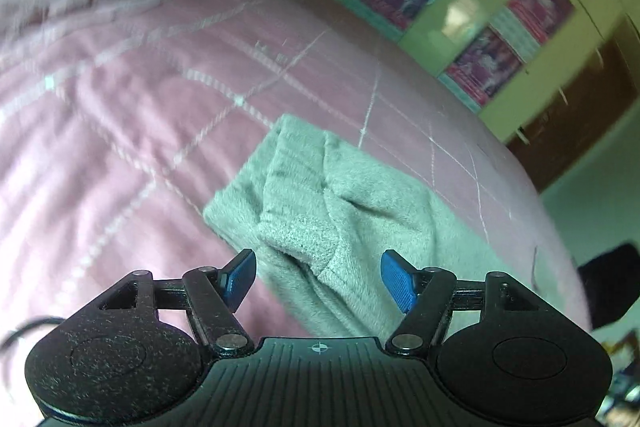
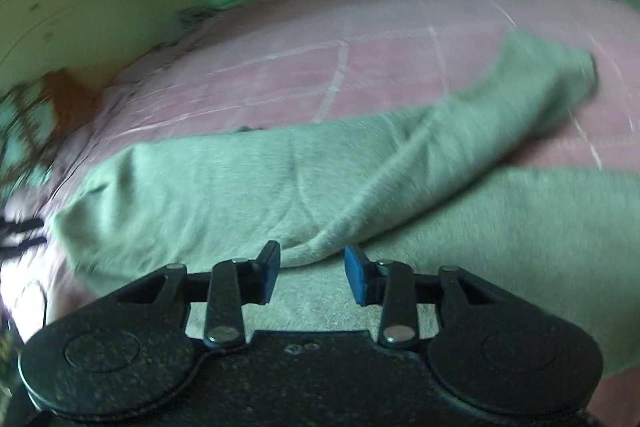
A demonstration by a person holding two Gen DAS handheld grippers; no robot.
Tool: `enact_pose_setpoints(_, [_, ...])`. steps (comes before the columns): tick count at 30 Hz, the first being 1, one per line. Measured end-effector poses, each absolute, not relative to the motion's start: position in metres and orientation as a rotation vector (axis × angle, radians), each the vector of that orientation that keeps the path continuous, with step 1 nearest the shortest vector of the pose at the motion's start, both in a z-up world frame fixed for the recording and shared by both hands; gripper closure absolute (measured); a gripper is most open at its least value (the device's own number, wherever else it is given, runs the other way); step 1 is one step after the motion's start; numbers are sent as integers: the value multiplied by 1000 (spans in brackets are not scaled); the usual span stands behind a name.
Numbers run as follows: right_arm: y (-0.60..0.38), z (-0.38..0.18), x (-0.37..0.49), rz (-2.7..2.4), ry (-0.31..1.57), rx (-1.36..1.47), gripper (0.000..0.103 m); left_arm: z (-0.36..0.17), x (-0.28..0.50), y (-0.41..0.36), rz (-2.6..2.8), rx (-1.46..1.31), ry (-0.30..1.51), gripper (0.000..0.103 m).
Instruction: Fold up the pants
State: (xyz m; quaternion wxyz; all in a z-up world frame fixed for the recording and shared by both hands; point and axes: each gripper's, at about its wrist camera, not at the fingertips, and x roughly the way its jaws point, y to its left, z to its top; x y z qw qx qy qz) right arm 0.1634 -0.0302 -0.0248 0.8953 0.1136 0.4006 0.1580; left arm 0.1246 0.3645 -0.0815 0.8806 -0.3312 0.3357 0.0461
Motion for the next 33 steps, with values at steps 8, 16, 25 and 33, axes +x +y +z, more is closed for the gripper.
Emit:
enact_pose_setpoints(8, [-32, -39, 190, 276, 904, 368, 62, -96, 153, 363, 138, -682, 756, 66])
enact_pose_setpoints(16, [-30, -42, 196, 280, 887, 315, 95, -60, 156, 360, 83, -599, 707, 77])
enact_pose_setpoints(25, [-37, -45, 103, 298, 743, 440, 92, -86, 165, 369, 113, -452, 873, 75])
enact_pose_setpoints(33, [-38, -74, 105, 256, 822, 427, 88, -84, 154, 363, 149, -450, 833, 74])
